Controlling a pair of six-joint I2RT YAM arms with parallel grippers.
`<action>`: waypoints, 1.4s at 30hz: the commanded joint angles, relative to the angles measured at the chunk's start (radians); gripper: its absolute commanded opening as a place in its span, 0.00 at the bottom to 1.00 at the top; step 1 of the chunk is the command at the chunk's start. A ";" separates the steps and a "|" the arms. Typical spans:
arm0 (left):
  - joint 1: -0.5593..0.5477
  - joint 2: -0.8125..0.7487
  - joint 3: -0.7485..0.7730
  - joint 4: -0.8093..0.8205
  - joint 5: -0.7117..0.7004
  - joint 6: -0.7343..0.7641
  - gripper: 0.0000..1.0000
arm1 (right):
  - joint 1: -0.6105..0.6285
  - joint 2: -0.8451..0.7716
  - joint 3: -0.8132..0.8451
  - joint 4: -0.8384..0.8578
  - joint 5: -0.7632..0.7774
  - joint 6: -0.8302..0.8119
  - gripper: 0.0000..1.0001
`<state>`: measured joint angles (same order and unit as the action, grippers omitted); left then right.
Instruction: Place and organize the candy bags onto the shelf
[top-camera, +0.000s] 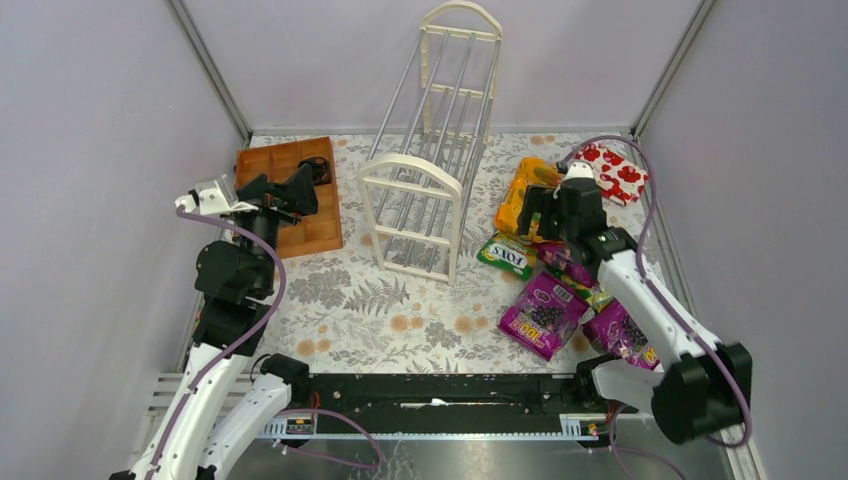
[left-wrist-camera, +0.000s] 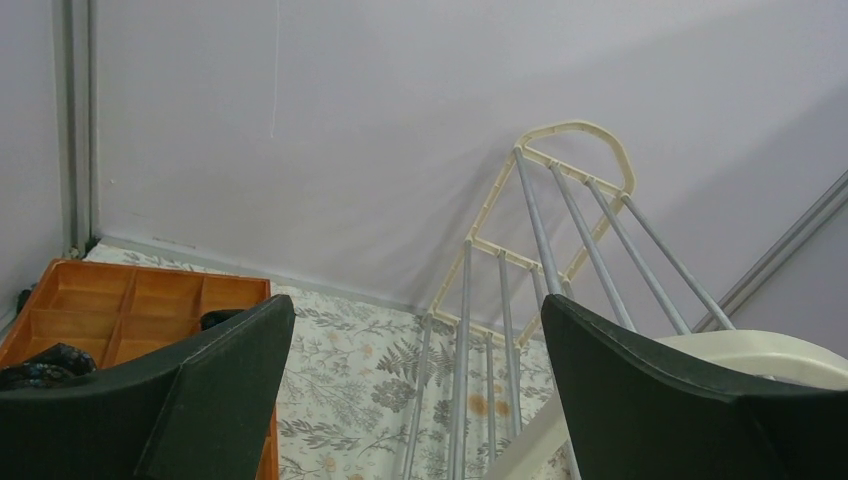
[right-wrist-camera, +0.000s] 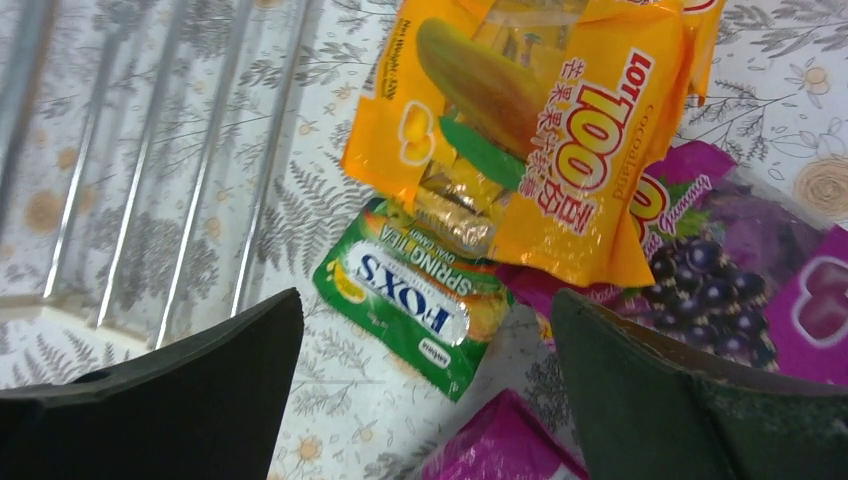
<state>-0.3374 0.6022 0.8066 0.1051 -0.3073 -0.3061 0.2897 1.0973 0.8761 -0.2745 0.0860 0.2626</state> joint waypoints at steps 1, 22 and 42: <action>0.001 0.003 -0.010 0.044 0.025 -0.039 0.99 | -0.064 0.162 0.084 0.086 -0.002 0.032 1.00; -0.021 0.041 -0.008 0.033 0.030 -0.043 0.99 | -0.435 0.652 0.189 0.264 -0.678 0.106 1.00; -0.021 0.045 -0.005 0.030 0.043 -0.051 0.99 | -0.379 0.742 0.029 0.547 -0.758 0.240 0.88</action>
<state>-0.3561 0.6506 0.7956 0.1032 -0.2802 -0.3489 -0.1043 1.8118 0.9417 0.2485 -0.6731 0.4770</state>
